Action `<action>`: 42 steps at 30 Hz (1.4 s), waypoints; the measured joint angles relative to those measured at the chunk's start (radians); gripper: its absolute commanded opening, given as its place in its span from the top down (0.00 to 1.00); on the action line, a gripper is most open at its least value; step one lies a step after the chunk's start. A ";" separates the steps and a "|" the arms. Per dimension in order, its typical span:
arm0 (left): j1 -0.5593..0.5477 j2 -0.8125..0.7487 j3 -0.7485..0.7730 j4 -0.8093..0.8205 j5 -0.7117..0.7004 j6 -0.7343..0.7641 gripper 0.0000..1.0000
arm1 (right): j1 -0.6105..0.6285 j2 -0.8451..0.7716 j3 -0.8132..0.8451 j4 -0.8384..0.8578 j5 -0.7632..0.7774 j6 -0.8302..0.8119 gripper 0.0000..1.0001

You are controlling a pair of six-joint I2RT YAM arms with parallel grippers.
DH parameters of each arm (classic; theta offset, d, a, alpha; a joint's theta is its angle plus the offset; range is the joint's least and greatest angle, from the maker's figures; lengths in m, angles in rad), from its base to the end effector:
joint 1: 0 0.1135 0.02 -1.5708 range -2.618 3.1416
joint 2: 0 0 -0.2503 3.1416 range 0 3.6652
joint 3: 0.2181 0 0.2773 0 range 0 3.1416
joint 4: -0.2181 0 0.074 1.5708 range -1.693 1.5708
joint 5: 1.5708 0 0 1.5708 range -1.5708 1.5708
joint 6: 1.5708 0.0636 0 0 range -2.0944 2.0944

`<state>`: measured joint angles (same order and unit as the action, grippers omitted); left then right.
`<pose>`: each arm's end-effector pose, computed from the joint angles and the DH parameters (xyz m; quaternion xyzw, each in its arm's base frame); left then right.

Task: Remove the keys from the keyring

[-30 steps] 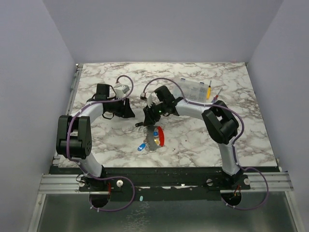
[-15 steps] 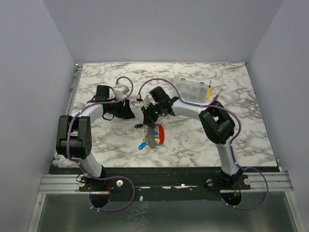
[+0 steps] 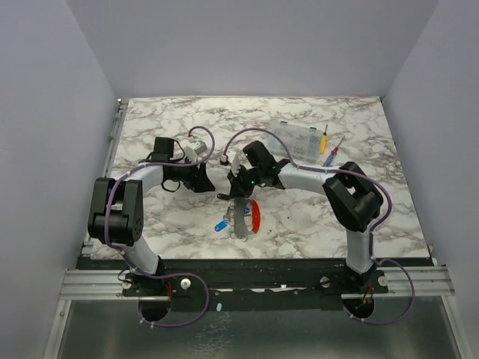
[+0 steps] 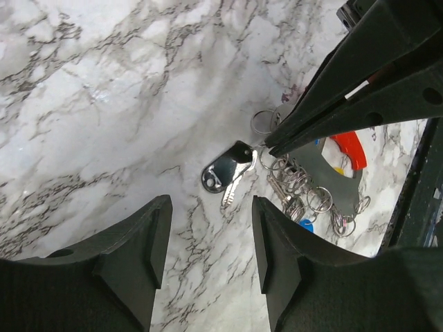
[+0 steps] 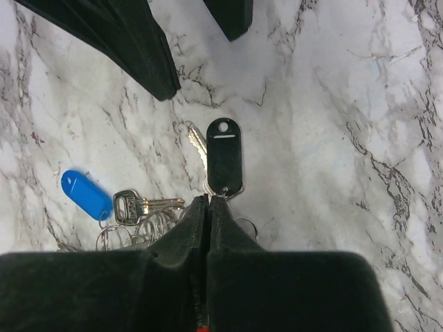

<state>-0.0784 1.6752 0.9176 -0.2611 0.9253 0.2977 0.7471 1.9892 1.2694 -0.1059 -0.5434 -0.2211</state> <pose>0.3378 -0.0775 0.1244 0.2805 0.8231 -0.4002 0.2894 0.3092 0.3312 0.1144 -0.5040 0.7487 0.3325 0.2736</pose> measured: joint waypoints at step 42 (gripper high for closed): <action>-0.166 -0.198 -0.272 0.552 0.188 -0.024 0.61 | -0.102 -0.271 -0.319 0.450 -0.304 0.225 0.99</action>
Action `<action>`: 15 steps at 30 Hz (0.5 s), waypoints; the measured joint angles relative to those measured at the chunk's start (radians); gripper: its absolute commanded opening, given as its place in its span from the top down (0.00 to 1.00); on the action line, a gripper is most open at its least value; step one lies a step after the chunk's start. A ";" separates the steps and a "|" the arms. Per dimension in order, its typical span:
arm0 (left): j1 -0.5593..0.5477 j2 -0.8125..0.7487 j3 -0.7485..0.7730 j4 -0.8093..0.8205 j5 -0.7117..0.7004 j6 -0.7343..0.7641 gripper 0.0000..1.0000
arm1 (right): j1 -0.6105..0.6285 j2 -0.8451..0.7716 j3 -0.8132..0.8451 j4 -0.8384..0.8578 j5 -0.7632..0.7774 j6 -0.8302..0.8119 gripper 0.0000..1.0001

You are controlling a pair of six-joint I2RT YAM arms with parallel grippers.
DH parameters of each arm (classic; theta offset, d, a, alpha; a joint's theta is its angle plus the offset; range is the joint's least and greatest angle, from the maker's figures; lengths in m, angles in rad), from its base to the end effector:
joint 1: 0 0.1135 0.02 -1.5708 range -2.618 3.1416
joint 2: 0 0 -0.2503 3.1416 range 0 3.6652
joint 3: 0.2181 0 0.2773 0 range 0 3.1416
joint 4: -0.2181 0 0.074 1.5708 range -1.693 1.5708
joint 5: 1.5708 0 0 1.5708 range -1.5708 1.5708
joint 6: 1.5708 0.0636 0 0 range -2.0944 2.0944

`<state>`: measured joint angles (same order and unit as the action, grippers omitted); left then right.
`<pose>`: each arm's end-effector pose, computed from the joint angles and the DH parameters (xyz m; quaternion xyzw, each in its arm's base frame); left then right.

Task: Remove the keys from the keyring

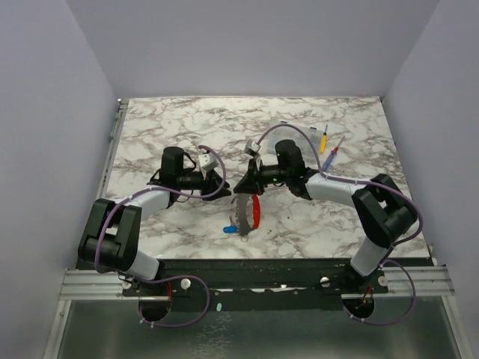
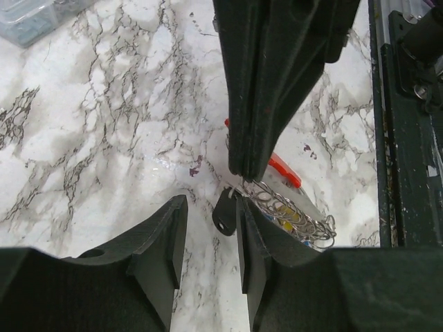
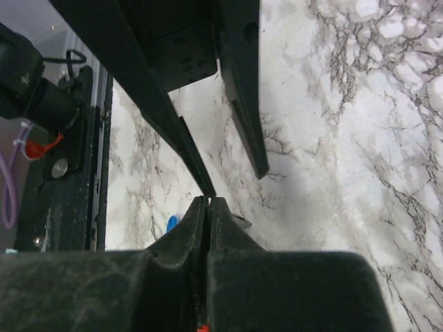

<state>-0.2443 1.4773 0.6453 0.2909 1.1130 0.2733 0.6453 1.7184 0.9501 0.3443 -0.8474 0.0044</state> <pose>0.2878 -0.1305 0.1504 0.4406 0.6479 -0.4536 0.4247 0.2901 0.2781 0.1683 -0.4529 0.6565 0.4851 0.3584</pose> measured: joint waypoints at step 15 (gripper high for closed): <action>-0.018 -0.004 -0.003 0.121 0.038 -0.160 0.58 | -0.050 0.005 -0.167 0.537 -0.038 0.367 0.99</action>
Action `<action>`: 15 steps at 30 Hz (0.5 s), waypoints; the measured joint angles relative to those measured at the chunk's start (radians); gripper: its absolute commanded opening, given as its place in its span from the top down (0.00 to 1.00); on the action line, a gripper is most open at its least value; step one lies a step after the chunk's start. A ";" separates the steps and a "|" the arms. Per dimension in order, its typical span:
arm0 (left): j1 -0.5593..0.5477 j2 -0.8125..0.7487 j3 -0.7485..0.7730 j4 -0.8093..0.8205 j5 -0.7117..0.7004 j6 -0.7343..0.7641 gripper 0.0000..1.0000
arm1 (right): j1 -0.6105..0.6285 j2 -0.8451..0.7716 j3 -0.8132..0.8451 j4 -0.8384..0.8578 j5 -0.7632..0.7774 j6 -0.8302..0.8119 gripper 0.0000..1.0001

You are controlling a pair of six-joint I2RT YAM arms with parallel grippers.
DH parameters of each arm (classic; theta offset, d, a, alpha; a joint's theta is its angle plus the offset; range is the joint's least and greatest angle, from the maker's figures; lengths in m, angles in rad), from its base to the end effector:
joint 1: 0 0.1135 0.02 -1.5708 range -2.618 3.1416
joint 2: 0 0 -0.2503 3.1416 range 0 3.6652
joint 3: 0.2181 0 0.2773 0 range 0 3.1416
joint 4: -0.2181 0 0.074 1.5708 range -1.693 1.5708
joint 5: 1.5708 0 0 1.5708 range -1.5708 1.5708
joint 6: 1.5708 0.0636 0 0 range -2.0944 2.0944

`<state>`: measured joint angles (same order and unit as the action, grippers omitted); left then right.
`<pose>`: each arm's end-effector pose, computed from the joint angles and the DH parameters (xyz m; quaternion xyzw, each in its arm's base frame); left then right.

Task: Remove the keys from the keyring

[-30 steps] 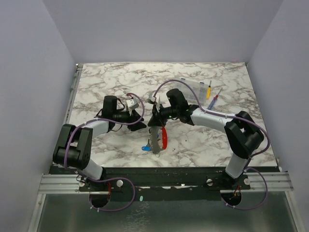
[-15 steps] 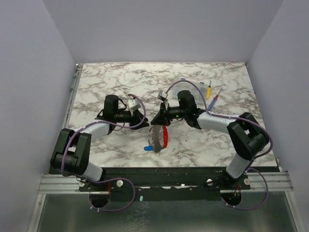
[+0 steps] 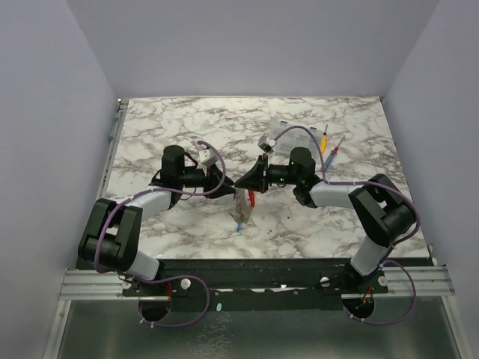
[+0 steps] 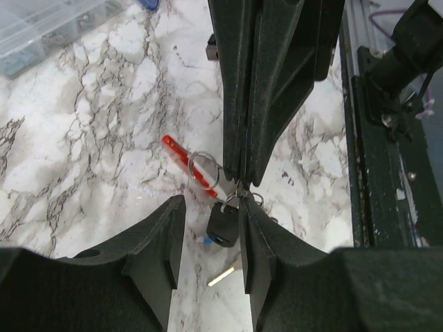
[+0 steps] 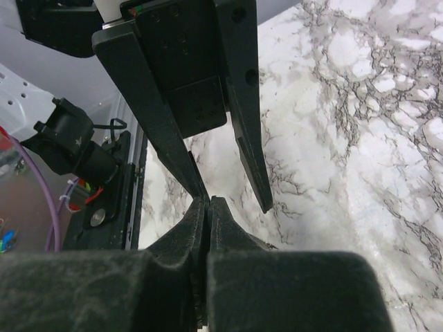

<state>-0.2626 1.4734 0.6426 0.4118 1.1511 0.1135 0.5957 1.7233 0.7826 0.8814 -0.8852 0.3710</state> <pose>0.2880 -0.1375 0.1625 0.4227 0.6358 -0.4893 0.4216 0.2870 0.2540 0.1707 -0.3656 0.6206 0.5640 0.4039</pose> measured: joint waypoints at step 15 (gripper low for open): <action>-0.010 0.000 -0.052 0.290 0.013 -0.279 0.92 | -0.001 0.018 -0.036 0.165 0.014 0.108 1.00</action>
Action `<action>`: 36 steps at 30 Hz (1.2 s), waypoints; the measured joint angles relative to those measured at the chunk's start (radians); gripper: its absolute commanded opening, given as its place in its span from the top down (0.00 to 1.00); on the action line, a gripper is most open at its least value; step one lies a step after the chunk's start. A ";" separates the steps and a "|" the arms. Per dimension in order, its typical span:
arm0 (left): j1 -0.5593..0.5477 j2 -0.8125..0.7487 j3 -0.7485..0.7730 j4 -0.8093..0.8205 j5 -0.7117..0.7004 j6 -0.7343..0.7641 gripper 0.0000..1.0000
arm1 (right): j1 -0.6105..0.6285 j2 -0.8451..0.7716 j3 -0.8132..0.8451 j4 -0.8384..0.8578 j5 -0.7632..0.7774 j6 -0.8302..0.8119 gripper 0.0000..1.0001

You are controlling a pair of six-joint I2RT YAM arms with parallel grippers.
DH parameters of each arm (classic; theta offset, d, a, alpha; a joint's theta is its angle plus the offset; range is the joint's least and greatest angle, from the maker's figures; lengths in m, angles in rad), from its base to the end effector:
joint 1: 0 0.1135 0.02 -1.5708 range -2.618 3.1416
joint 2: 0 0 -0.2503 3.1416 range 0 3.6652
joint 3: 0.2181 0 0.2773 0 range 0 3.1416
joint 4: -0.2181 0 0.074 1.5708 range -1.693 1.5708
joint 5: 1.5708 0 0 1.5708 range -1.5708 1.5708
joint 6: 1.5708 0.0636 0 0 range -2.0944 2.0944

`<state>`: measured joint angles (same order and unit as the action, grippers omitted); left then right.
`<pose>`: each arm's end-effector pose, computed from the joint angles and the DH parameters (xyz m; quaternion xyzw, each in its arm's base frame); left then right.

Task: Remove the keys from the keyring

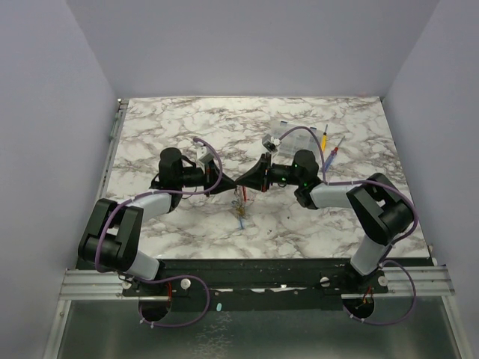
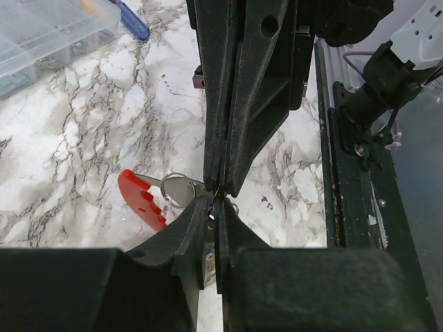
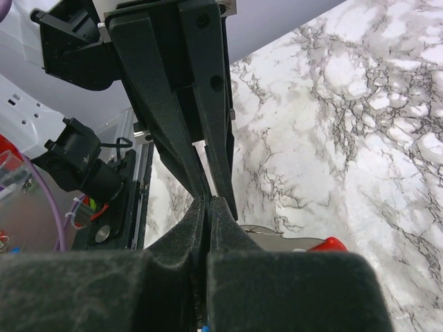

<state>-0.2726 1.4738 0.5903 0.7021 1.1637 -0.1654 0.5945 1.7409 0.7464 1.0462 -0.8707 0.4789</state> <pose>0.2842 -0.1401 0.1735 0.3857 0.6221 -0.5283 0.4303 0.2834 0.2503 0.1718 -0.3414 0.6057 0.5858 0.4166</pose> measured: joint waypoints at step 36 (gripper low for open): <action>-0.049 -0.012 0.362 -0.874 -0.276 0.566 1.00 | -0.111 -0.059 0.333 -1.031 -0.177 -0.821 0.49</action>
<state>-0.3214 1.4620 0.9520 -0.1715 0.8879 0.4007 0.4831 1.6817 1.0798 0.0151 -1.0477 -0.3420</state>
